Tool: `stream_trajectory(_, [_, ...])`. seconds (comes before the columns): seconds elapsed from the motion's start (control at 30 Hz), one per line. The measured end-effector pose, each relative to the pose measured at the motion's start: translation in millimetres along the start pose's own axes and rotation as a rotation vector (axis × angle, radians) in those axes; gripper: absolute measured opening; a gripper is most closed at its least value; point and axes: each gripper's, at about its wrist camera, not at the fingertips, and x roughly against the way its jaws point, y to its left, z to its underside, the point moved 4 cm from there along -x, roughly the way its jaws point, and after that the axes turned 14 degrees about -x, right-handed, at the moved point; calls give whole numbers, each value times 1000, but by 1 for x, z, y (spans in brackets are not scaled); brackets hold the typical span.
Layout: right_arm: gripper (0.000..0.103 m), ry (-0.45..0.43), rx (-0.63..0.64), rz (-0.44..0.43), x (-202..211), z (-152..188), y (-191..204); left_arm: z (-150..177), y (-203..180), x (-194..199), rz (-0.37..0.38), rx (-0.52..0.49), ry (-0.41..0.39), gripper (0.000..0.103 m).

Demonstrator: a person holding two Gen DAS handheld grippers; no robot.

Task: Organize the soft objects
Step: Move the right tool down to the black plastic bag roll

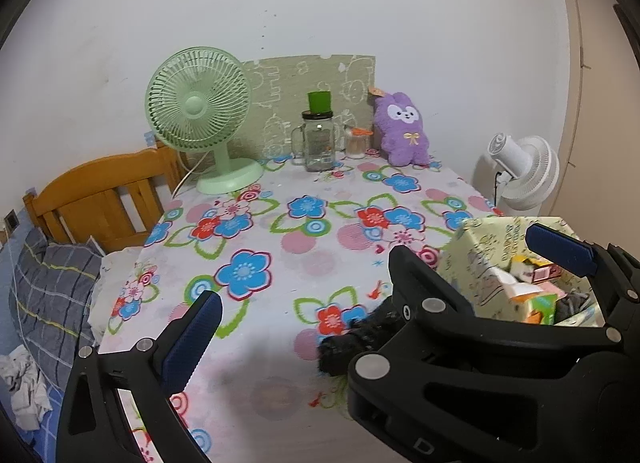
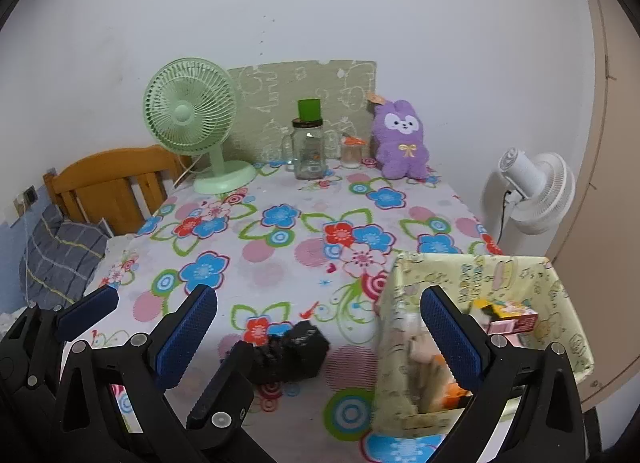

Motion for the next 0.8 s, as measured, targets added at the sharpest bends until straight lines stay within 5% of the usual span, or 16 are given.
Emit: stream_trajectory(0.8, [103, 190, -9, -16, -65, 47, 32, 50, 37, -52, -5, 57, 152, 103])
